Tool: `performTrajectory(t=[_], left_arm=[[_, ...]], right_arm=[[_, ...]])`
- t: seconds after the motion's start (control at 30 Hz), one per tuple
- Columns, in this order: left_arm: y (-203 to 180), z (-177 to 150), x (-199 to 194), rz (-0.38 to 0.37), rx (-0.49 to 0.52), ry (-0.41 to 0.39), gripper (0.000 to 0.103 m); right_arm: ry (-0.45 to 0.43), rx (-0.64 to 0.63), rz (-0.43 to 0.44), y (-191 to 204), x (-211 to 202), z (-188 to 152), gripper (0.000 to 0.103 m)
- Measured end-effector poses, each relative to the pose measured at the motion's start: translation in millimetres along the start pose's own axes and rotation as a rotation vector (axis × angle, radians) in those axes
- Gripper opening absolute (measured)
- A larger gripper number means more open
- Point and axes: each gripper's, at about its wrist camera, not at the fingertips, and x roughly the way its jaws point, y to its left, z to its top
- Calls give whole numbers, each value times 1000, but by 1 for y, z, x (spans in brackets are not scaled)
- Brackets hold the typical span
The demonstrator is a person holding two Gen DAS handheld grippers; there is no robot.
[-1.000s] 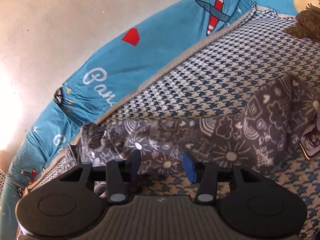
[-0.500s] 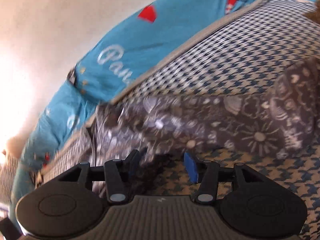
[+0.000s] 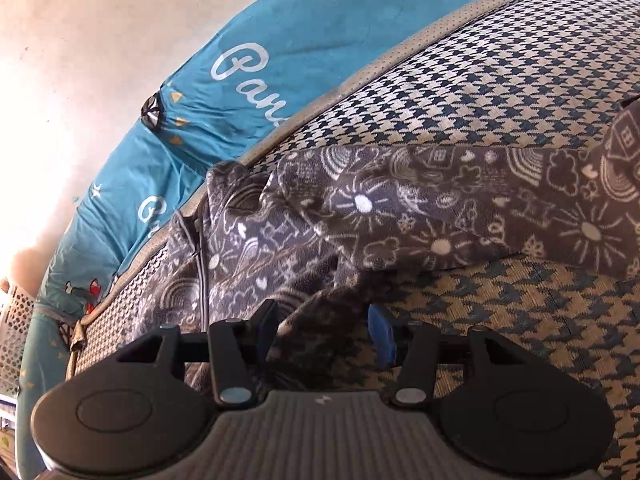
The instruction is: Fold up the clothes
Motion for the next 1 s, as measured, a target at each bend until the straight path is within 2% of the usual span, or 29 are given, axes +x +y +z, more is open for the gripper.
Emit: performTrajectory(t=[0.1,0.17,0.2,0.23,0.3,0.37,0.43,0.5,0.57,0.67,0.73,0.8,0.9,0.97,1.0], left_arm=[[2,6,17,75,21,-18,94],[5,8,30,130,41,-20,80],[8,10,35,134,40,-20,72],[10,12,39,128,35,-18,70],[16,16,47,110,11,-14,68],[19,19,53,110,8,-18,65],[20,23,58,112,9,-24,63],[21,28,63,106,11,-41,63],[21,33,69,103,28,-48,69],[18,39,81,106,79,-44,72],[15,41,90,103,120,-33,84],[13,42,98,107,151,-33,89],[15,45,107,78,152,-50,91],[16,47,113,59,152,-61,95],[16,48,116,49,153,-67,101]], right_arm=[[-20,11,-27,0,3,7,49],[-21,31,-40,-2,6,12,49],[-22,36,-44,-2,7,14,49],[-36,24,-57,-1,7,16,49],[-69,-8,-85,4,5,20,49],[-135,-96,-99,15,-1,23,49],[-183,-158,-59,23,-4,26,49],[-182,-183,-9,28,1,31,49],[-160,-212,-3,36,10,33,49],[-93,-294,-17,52,23,32,49],[-57,-345,-20,62,32,30,49],[-62,-353,-48,68,39,29,48],[-70,-331,-115,69,54,31,39],[-66,-290,-156,67,63,35,28],[-58,-271,-164,66,66,37,26]])
